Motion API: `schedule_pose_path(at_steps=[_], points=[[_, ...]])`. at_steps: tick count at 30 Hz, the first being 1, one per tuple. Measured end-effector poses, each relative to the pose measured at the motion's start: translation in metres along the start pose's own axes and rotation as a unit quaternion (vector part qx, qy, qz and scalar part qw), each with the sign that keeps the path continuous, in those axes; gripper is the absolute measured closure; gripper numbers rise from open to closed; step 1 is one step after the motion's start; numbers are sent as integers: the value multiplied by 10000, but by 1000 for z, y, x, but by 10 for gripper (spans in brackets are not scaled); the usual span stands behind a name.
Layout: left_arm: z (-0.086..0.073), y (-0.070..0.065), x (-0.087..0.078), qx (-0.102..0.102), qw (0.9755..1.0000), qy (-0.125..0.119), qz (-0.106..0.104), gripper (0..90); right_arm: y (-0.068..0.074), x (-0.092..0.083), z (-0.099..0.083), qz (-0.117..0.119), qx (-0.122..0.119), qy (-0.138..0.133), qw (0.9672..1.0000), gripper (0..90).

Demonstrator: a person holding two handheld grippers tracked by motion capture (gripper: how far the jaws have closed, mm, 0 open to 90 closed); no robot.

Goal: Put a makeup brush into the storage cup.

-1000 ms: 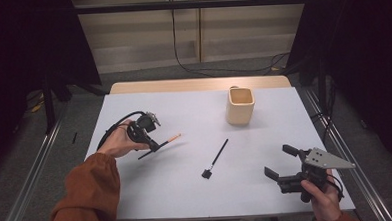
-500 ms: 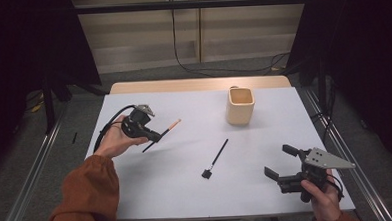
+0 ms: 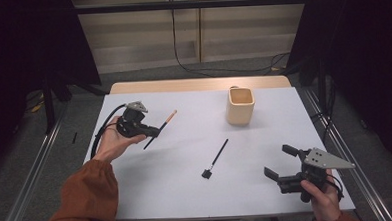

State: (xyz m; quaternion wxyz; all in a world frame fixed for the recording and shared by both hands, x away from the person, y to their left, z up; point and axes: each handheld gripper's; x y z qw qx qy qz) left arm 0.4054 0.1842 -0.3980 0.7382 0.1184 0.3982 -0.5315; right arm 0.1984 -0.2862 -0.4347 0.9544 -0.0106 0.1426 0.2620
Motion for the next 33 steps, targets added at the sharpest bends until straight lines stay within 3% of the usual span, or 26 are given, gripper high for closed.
schedule_pose_path(at_steps=[6,8,12,14,21,25,29,33], points=[[-4,-4,-3,-69,9995,-303,-77,837,0,0,0,-8,13,9,10000,0],[-5,-5,-4,-77,9995,-300,24,837,0,0,0,-3,8,8,10000,0],[-6,-8,-9,-163,9980,-609,7,837,0,0,0,-5,21,6,10000,0],[-7,-9,-10,-217,9973,-691,125,837,0,0,0,-8,29,12,10000,0],[-15,-11,-10,-236,9945,-994,218,837,0,0,0,0,25,6,10000,0],[-19,-17,-14,-166,9901,-1361,295,837,0,0,0,0,36,15,10000,0],[-20,-20,-18,-86,9883,-1491,323,837,0,0,0,-14,31,3,10000,0],[-22,-27,-22,-16,9840,-1754,302,837,0,-1,0,-20,40,-10,10000,0]])
Point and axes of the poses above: each handheld gripper's, and its own axes: x roughly forward along the jaws, z roughly out of its top, y roughly to its left, and after that the axes turned 8 degrees about -z, right-handed
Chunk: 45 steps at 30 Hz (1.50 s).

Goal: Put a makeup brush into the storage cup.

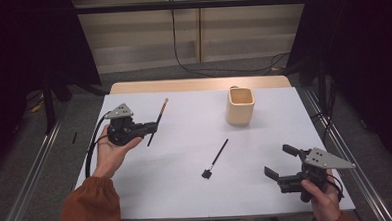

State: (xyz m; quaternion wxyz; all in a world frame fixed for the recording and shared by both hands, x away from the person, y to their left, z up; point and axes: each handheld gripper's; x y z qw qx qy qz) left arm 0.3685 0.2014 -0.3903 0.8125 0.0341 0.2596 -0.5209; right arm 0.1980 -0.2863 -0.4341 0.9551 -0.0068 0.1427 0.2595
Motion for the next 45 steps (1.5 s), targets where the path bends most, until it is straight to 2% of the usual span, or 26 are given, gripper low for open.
schedule_pose_path(at_steps=[3,6,10,14,15,16,22,26,27,33,38,41,45], points=[[-2,-2,-1,47,9999,-144,-42,837,0,1,0,0,13,10,10000,0],[-4,-4,0,174,9997,-185,-1,837,0,0,0,14,-15,0,10000,0],[-7,-6,0,172,9990,-419,24,837,0,0,0,-22,28,-12,10000,0],[-7,-6,-2,161,9984,-543,-1,837,0,0,0,-21,29,-21,10000,0],[-7,-7,-3,244,9978,-617,25,837,0,0,0,-26,33,-23,10000,0],[-8,-8,-4,228,9973,-696,-13,837,0,0,0,-29,30,-27,10000,0],[-12,-11,-7,283,9967,-758,28,837,0,0,0,-20,14,-18,10000,0],[-14,-13,-8,256,9956,-899,-38,837,0,1,0,-25,31,2,10000,0],[-14,-14,-7,266,9959,-866,-41,837,0,0,0,-15,39,-11,10000,0],[-16,-23,-4,317,9955,-888,-116,837,0,0,-1,-9,64,18,10000,0],[-17,-29,-3,283,9949,-956,-160,837,-1,0,0,18,62,2,10000,0],[-19,-35,-4,293,9947,-949,-260,837,0,0,0,27,56,1,10000,0],[-20,-42,-7,289,9942,-1011,-232,837,0,0,0,17,66,-14,10000,0]])
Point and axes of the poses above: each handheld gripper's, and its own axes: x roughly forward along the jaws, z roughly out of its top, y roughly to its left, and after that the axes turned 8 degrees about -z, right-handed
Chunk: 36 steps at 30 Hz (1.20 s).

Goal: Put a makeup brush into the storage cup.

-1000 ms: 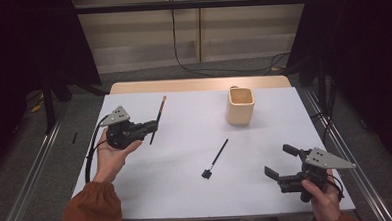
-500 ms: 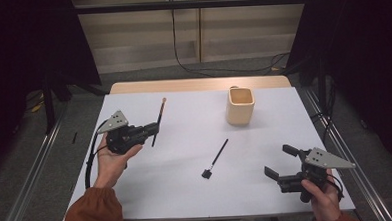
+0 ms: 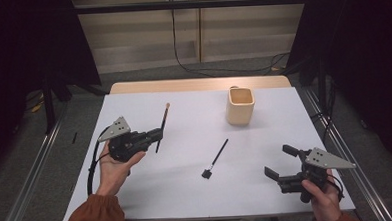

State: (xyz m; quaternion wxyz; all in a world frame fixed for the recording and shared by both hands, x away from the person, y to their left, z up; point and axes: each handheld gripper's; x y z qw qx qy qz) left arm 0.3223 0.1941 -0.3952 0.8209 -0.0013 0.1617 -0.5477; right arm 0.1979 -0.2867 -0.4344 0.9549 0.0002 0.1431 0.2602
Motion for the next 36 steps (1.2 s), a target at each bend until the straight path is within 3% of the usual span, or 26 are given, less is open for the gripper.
schedule_pose_path(at_steps=[19,27,32,36], points=[[-3,-31,0,-7,9999,-33,-126,837,0,1,2,86,57,-90,9999,2],[-9,-48,10,-42,9995,-23,-323,837,4,-1,5,139,67,-251,9996,0],[-6,-56,13,-28,9991,-152,-388,837,7,3,7,183,26,-242,9995,0],[-7,-64,21,49,9987,-56,-498,837,12,9,9,313,1,-227,9993,0]])
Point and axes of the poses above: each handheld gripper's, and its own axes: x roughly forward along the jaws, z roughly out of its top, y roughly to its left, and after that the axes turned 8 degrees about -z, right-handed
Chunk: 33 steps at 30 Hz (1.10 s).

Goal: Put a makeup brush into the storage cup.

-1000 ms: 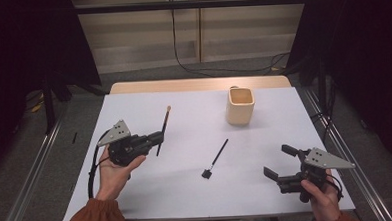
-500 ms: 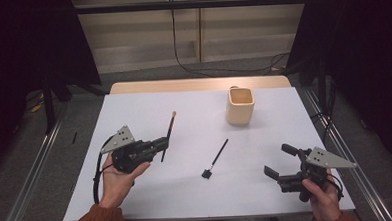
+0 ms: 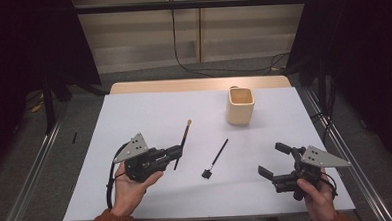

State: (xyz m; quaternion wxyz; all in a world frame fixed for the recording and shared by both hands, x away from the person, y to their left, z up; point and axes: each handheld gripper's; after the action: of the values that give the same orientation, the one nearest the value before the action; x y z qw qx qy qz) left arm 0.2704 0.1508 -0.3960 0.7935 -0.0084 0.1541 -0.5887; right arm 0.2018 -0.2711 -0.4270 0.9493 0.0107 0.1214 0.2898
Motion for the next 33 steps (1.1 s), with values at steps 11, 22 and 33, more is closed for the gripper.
schedule_pose_path(at_steps=[11,22,33], points=[[5,-2,12,-22,9998,-109,-148,837,15,22,15,392,-123,-26,9992,20],[7,-2,16,-102,9996,-203,-178,837,38,49,41,973,-240,-180,9948,13],[15,5,31,-137,9991,-267,-310,837,53,77,65,1385,-237,-114,9900,37]])
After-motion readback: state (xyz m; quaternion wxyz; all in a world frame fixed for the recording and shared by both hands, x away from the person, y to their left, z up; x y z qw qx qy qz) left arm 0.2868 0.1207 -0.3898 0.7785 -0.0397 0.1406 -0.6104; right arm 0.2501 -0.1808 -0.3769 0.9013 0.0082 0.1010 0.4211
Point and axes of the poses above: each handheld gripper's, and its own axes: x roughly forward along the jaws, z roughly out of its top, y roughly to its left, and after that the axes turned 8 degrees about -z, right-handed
